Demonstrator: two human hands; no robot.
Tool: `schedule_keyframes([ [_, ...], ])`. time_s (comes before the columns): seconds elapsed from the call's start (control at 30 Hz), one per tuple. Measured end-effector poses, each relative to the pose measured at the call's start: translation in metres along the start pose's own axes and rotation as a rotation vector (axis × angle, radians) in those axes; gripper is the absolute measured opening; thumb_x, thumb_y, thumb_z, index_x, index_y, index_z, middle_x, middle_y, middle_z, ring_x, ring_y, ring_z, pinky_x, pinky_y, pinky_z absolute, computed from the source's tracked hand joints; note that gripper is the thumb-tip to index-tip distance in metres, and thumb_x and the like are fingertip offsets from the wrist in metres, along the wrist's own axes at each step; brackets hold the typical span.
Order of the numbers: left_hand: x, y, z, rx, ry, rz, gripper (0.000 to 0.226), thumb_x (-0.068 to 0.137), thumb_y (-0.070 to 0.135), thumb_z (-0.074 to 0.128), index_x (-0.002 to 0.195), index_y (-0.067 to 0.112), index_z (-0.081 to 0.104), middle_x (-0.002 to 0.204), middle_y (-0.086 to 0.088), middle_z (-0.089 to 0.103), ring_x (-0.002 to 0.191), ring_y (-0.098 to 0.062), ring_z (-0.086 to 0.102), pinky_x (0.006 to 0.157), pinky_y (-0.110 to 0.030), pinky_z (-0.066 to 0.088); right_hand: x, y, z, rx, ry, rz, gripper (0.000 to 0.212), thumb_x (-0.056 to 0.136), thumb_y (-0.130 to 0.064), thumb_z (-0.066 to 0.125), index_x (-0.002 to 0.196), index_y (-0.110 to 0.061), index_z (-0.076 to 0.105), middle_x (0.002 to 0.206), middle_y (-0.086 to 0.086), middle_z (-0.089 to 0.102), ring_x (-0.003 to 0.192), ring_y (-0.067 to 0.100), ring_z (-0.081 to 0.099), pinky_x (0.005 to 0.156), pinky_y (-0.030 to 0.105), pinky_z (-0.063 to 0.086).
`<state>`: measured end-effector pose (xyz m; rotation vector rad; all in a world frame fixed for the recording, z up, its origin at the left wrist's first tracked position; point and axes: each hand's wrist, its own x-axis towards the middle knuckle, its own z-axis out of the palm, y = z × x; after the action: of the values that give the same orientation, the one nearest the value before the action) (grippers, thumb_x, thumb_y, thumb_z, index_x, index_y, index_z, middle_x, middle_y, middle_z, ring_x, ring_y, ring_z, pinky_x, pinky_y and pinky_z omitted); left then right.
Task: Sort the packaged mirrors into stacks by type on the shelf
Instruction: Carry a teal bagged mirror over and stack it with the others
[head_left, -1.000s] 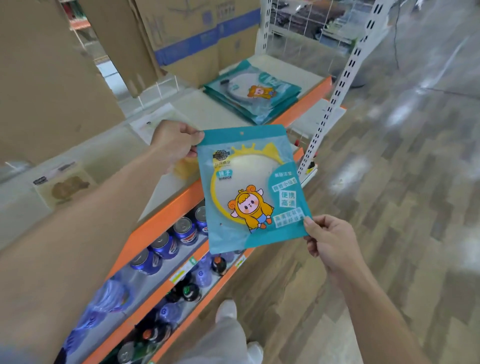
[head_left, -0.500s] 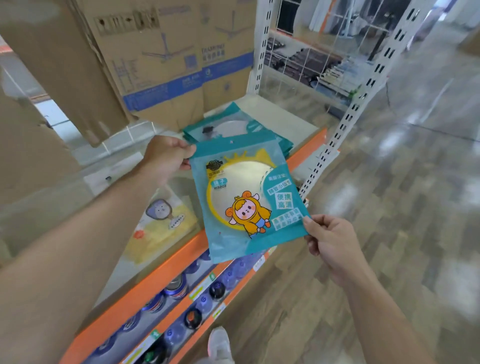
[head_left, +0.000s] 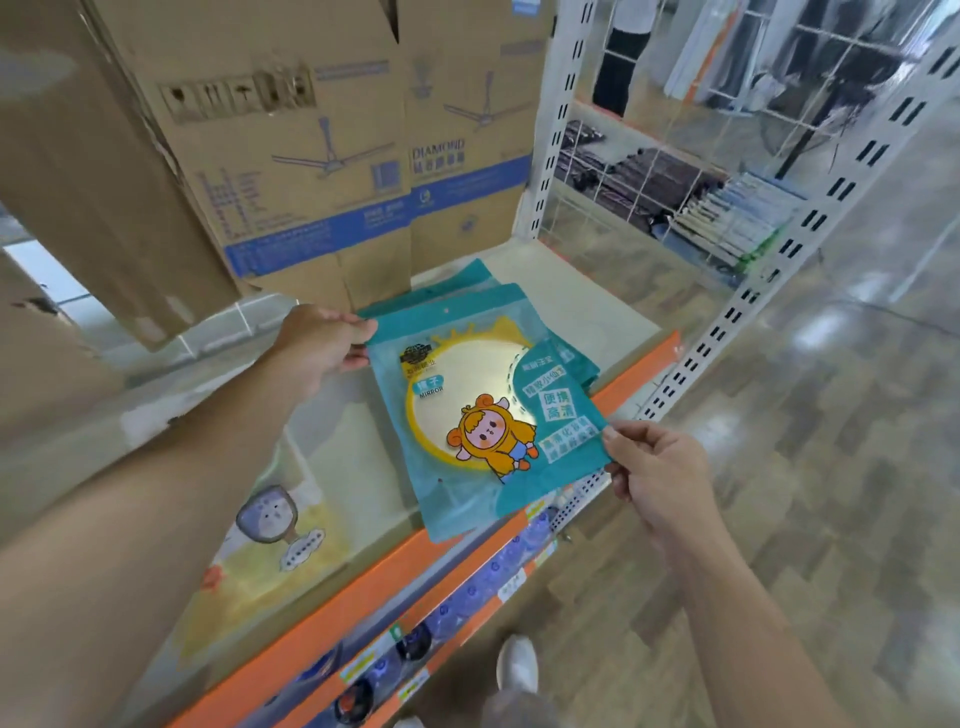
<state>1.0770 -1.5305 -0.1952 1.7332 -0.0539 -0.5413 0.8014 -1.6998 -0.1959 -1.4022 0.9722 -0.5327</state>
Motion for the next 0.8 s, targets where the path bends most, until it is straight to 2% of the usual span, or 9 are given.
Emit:
schedule_keyframes([
  [0.1,0.011,0.001,0.002,0.004,0.057,-0.033,0.018,0.085,0.011,0.069,0.100,0.006,0.059,0.085,-0.009,0.066,0.069,-0.014,0.064,0.051,-0.018,0.053,0.024,-0.008,0.001,-0.027,-0.044,-0.026,0.009,0.088,-0.003,0.062,0.080,-0.006,0.063,0.055,0.003,0.058,0.040,0.005,0.047,0.039,0.017,0.038],
  [0.17,0.016,0.004,0.005,-0.003,0.089,-0.054,0.012,0.086,0.010,0.068,0.093,0.007,0.060,0.085,-0.009,0.066,0.071,-0.014,0.064,0.055,-0.020,0.053,0.040,-0.013,0.003,-0.054,-0.066,-0.042,0.008,0.088,-0.004,0.063,0.080,-0.007,0.063,0.055,0.003,0.058,0.040,0.006,0.047,0.040,0.017,0.038],
  [0.27,0.021,0.010,0.013,-0.025,0.141,-0.058,0.009,0.087,0.008,0.066,0.084,0.008,0.058,0.081,-0.009,0.064,0.069,-0.014,0.062,0.047,-0.015,0.053,0.064,-0.022,0.005,-0.076,-0.109,-0.067,0.010,0.087,-0.004,0.064,0.079,-0.010,0.063,0.057,0.005,0.060,0.040,0.006,0.047,0.040,0.017,0.039],
  [0.33,0.024,0.013,0.017,-0.029,0.171,-0.046,0.007,0.088,0.007,0.065,0.093,0.006,0.060,0.080,-0.010,0.063,0.067,-0.015,0.061,0.046,-0.014,0.052,0.081,-0.025,0.006,-0.144,-0.136,-0.109,0.011,0.086,-0.007,0.066,0.078,-0.014,0.065,0.058,0.002,0.061,0.042,0.005,0.050,0.044,0.019,0.041],
  [0.43,0.032,0.014,0.020,0.017,0.215,-0.050,0.015,0.087,0.011,0.067,0.100,0.005,0.063,0.084,-0.012,0.066,0.066,-0.015,0.063,0.049,-0.014,0.053,0.102,-0.024,0.008,-0.288,-0.157,-0.148,0.003,0.085,-0.018,0.069,0.087,-0.015,0.069,0.060,-0.002,0.062,0.048,0.010,0.053,0.050,0.030,0.044],
  [0.5,0.035,0.012,0.020,0.047,0.236,-0.060,0.009,0.087,0.012,0.067,0.094,0.007,0.064,0.079,-0.010,0.065,0.056,-0.011,0.064,0.045,-0.012,0.050,0.107,-0.020,0.010,-0.376,-0.158,-0.159,0.015,0.085,-0.026,0.069,0.096,-0.016,0.069,0.067,-0.001,0.064,0.055,0.015,0.058,0.053,0.031,0.046],
  [0.57,0.039,0.011,0.024,0.055,0.267,-0.064,0.005,0.087,0.011,0.066,0.088,0.008,0.063,0.074,-0.009,0.064,0.042,-0.003,0.060,0.042,-0.011,0.048,0.112,-0.020,0.010,-0.411,-0.176,-0.165,0.023,0.086,-0.030,0.068,0.105,-0.017,0.066,0.073,-0.001,0.064,0.058,0.013,0.058,0.052,0.026,0.043],
  [0.67,0.042,0.008,0.028,0.028,0.297,-0.076,0.005,0.087,0.011,0.065,0.090,0.008,0.064,0.072,-0.010,0.062,0.036,-0.002,0.056,0.037,-0.011,0.044,0.120,-0.022,0.008,-0.435,-0.200,-0.163,0.035,0.087,-0.034,0.065,0.117,-0.016,0.063,0.078,0.000,0.065,0.062,0.008,0.057,0.053,0.019,0.038],
  [0.8,0.040,0.006,0.037,-0.011,0.310,-0.085,0.003,0.089,0.008,0.062,0.090,0.006,0.063,0.071,-0.011,0.060,0.037,-0.007,0.058,0.034,-0.013,0.039,0.131,-0.020,0.005,-0.463,-0.248,-0.138,0.028,0.086,-0.036,0.066,0.105,-0.016,0.070,0.083,-0.006,0.068,0.073,0.010,0.065,0.059,0.023,0.048],
])
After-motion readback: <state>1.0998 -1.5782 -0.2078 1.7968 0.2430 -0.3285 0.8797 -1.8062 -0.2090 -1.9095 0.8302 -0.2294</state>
